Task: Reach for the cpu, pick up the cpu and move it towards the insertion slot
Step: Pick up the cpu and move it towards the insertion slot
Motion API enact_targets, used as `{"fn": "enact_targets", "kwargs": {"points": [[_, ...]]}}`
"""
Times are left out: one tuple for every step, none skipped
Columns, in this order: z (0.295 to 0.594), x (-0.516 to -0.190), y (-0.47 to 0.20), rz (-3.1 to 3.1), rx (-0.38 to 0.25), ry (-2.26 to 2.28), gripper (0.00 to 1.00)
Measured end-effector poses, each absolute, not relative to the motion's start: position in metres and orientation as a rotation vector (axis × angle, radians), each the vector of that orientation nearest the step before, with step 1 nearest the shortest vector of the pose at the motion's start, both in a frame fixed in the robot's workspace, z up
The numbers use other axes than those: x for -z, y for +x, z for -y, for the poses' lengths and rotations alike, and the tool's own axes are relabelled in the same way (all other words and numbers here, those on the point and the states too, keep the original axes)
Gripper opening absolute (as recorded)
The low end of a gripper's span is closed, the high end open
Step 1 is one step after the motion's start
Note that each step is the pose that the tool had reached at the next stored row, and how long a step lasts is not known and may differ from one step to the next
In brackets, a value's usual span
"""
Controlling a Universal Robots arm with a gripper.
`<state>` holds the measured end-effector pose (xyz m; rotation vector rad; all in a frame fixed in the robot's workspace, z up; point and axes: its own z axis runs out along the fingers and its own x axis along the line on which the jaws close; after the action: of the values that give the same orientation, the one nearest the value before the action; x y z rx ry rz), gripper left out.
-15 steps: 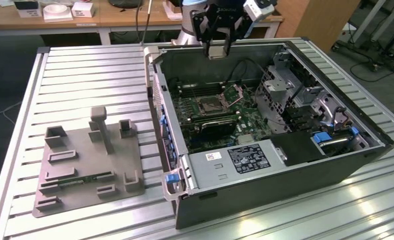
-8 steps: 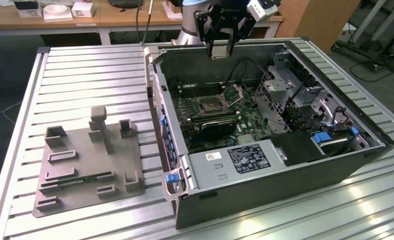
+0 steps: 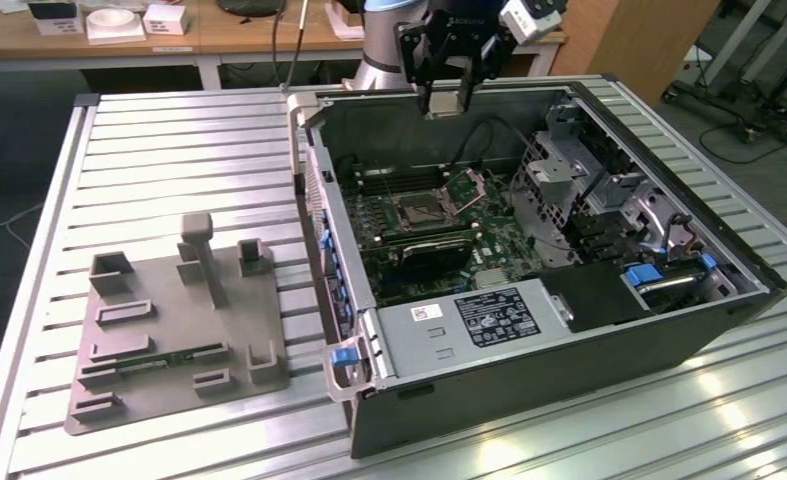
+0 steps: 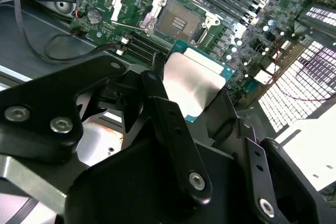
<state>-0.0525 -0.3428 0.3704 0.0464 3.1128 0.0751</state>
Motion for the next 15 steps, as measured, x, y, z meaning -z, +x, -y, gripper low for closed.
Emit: {"fn": "enact_targets", "kwargs": {"points": [[0.3427,-0.3703,-0.0525,-3.113,-0.075,0.046,0.55],[0.3427,-0.3703,-0.0525,-3.113,-0.075,0.047,0.55],[0.3427,-0.3703,-0.0525,-3.113,-0.075,0.047,0.55],[0.3427,-0.3703,-0.0526,-3.113,-0.075,0.047,0.55],[0.3427,-0.3703,-0.053,-3.113,-0.075,0.047,0.55],[0.3427,-0.3703,-0.0532,-3.113,-0.075,0.046,0.55],[0.3427,-0.3703,-0.0534,-3.113,-0.075,0.046,0.55],[0.3427,-0.3703,-0.0537,-3.113,-0.075,0.046,0.55],[0.3427,-0.3703,-0.0539,-3.113,-0.075,0.046,0.55],[0.3427,-0.3703,-0.0542,-3.113,-0.075,0.046,0.55],[0.3427,-0.3703,-0.0544,-3.113,-0.075,0.046,0.55],[0.3427,-0.3703,-0.0547,-3.113,-0.075,0.046,0.55],[0.3427,-0.3703,-0.0549,-3.113,-0.075,0.046,0.55],[0.3427,-0.3703,-0.0551,-3.113,-0.075,0.046,0.55],[0.3427,-0.3703,-0.0554,-3.113,-0.075,0.046,0.55]]}}
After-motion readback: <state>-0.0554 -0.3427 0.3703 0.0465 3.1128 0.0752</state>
